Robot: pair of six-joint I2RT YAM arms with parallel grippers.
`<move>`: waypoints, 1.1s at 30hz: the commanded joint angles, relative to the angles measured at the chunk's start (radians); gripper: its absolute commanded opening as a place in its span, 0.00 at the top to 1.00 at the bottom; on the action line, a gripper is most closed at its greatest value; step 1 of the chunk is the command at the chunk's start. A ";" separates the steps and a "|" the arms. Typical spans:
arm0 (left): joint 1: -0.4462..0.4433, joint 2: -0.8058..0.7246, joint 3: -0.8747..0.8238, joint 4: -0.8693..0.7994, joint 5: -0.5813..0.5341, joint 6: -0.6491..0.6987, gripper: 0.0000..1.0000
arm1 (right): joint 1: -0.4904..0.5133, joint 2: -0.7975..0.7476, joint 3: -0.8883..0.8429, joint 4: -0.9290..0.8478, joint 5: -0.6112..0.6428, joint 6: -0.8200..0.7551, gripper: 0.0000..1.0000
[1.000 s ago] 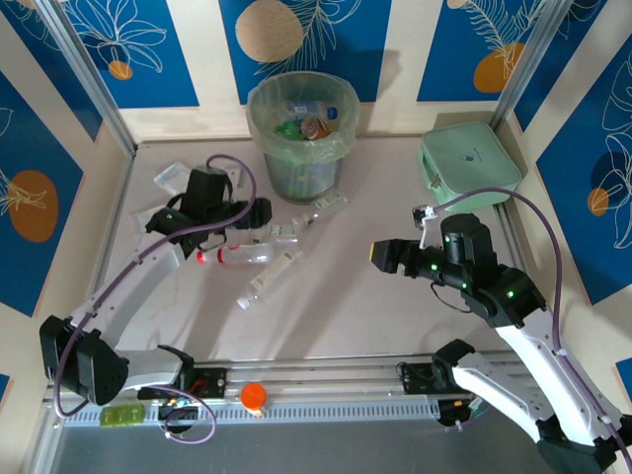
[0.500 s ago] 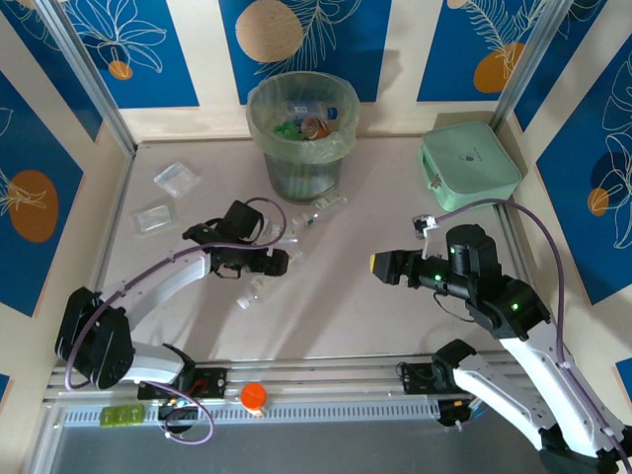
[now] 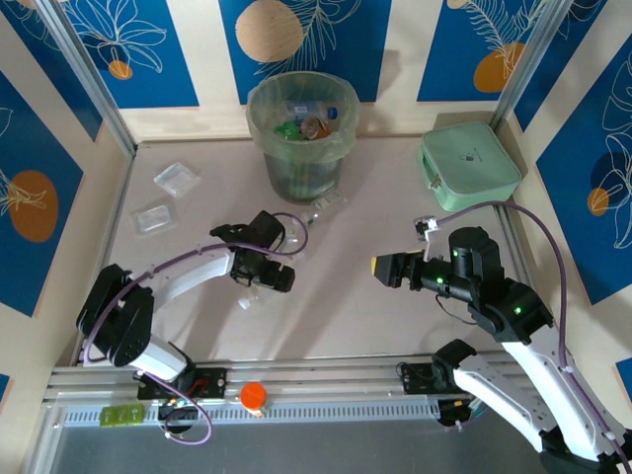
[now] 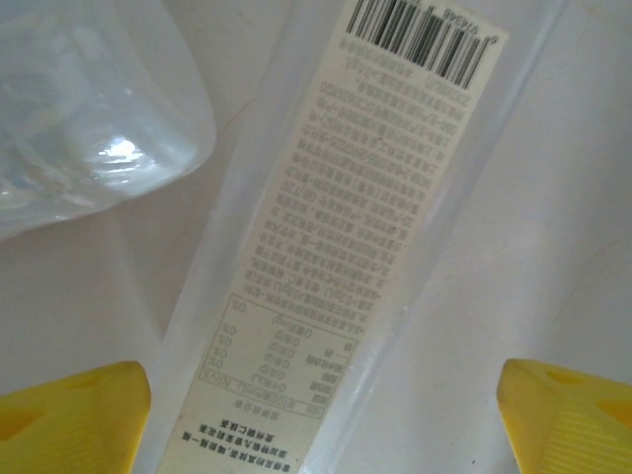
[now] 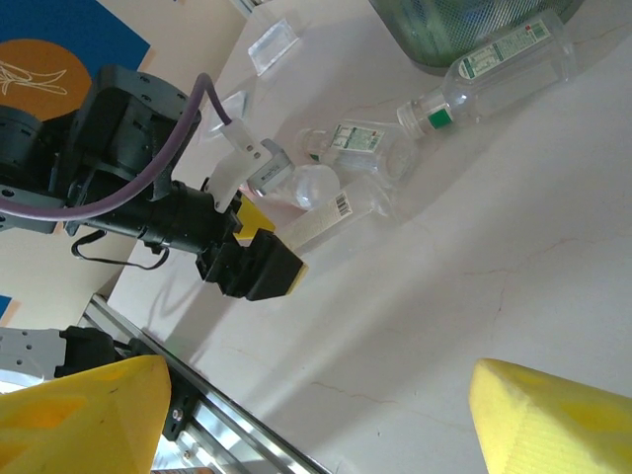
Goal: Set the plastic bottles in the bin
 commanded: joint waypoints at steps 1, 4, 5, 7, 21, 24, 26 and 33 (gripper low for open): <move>-0.030 0.048 0.048 -0.068 -0.053 0.049 0.13 | 0.001 -0.006 -0.018 -0.007 -0.012 -0.026 0.20; -0.044 0.082 0.074 -0.086 -0.076 0.075 0.18 | -0.001 -0.006 -0.023 -0.006 -0.015 -0.028 0.20; -0.047 0.094 0.079 -0.089 -0.082 0.085 0.19 | -0.001 -0.007 -0.024 -0.005 -0.014 -0.027 0.20; -0.051 0.118 0.086 -0.098 -0.103 0.099 0.19 | -0.003 -0.007 -0.027 -0.002 -0.015 -0.028 0.20; -0.065 0.110 0.077 -0.088 -0.101 0.112 0.42 | -0.009 -0.001 -0.054 0.027 -0.023 -0.015 0.21; -0.066 0.077 0.080 -0.097 -0.084 0.109 0.43 | -0.009 0.000 -0.045 0.030 -0.026 -0.007 0.21; -0.067 0.042 0.086 -0.102 -0.056 0.105 0.43 | -0.009 0.000 -0.043 0.033 -0.029 -0.002 0.21; -0.066 -0.145 0.115 -0.043 0.173 0.079 0.43 | -0.005 0.002 -0.046 0.108 -0.103 0.046 0.21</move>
